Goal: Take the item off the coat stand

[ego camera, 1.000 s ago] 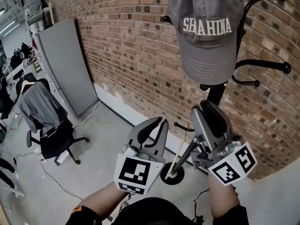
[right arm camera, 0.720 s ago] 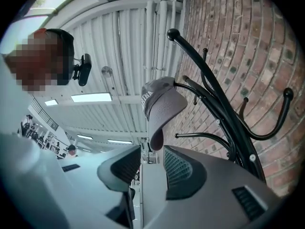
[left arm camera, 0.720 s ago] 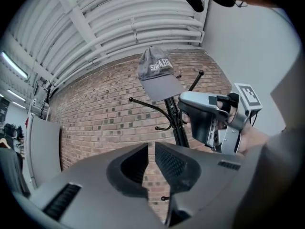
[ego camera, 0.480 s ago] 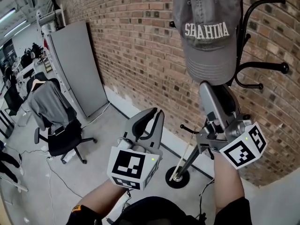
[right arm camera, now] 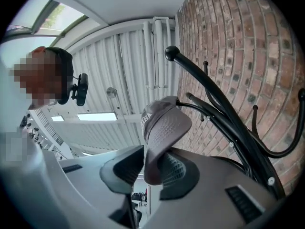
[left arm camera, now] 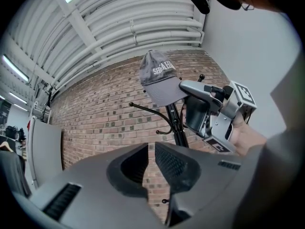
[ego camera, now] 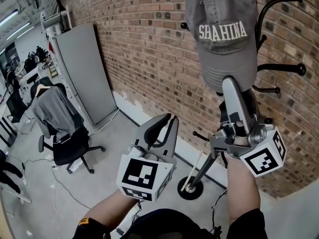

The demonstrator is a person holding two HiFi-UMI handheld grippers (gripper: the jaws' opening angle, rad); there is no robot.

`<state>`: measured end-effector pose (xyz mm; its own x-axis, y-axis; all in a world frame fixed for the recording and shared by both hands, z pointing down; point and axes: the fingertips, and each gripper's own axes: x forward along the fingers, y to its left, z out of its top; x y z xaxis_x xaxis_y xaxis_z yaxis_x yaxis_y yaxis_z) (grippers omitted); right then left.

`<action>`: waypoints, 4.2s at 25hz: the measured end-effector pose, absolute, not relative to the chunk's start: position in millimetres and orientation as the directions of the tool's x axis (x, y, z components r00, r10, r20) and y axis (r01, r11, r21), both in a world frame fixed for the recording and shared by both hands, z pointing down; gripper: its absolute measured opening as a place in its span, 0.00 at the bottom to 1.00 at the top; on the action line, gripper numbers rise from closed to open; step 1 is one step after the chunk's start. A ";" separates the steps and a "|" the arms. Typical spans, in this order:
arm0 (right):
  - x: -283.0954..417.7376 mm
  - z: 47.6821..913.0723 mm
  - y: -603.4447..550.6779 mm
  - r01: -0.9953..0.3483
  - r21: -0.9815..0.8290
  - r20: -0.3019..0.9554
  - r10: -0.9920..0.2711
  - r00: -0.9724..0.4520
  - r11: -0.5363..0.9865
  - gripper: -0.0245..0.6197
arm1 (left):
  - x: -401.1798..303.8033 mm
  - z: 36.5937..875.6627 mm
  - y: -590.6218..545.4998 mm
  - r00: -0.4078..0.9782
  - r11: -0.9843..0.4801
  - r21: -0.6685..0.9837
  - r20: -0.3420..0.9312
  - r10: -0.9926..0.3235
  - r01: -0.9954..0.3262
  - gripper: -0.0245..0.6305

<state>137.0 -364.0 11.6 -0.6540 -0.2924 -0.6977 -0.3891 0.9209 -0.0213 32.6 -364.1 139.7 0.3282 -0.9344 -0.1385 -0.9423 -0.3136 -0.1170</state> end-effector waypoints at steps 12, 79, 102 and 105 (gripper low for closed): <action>142.0 -18.6 -347.9 -0.426 0.055 -0.723 -0.258 -0.641 0.903 0.09 | 35.8 123.1 -352.4 0.319 -0.305 -0.101 -0.185 -0.930 -0.947 0.13; -69.6 411.3 42.4 -0.260 -0.762 -0.076 -0.480 -0.874 0.594 0.09 | -196.6 436.4 80.8 0.138 -0.119 0.088 0.261 -0.955 -0.989 0.13; 94.4 436.2 111.8 -0.287 -0.750 -0.064 -0.498 -0.865 0.595 0.09 | -11.9 461.9 124.6 0.248 -0.228 0.099 0.308 -0.918 -0.968 0.13; 114.2 448.2 119.2 -0.279 -0.760 -0.048 -0.478 -0.877 0.587 0.09 | 7.8 468.7 134.1 0.230 -0.209 0.100 0.322 -0.918 -0.973 0.13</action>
